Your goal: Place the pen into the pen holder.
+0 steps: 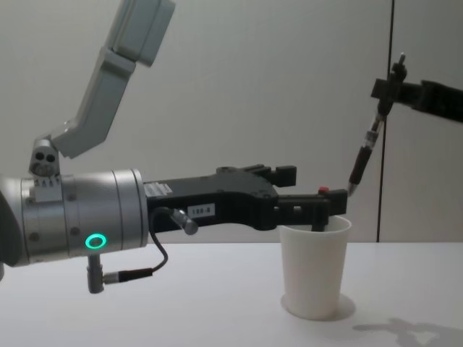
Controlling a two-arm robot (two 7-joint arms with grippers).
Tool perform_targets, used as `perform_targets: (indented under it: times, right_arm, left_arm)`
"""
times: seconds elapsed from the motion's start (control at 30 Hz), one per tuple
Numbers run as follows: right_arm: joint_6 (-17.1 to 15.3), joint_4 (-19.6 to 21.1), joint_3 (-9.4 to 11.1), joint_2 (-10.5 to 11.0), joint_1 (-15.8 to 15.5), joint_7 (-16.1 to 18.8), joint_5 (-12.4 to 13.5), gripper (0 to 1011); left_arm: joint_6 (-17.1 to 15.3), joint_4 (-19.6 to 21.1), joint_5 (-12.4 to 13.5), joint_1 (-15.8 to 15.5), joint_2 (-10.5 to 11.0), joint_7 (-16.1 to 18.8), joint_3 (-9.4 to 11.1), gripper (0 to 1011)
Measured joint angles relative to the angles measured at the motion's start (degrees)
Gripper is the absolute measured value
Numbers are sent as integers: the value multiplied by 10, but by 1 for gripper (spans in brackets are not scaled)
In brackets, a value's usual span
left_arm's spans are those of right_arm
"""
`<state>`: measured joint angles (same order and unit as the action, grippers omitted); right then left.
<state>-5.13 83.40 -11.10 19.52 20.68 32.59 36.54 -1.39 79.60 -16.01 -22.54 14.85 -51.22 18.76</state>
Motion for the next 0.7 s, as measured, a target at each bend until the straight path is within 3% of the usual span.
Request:
perform_targets:
  times: [0.7]
  right_arm:
    - [19, -90, -1, -7, 60, 77, -19, 132]
  left_arm:
    - [0, 0, 0, 0, 0, 0, 0, 1000]
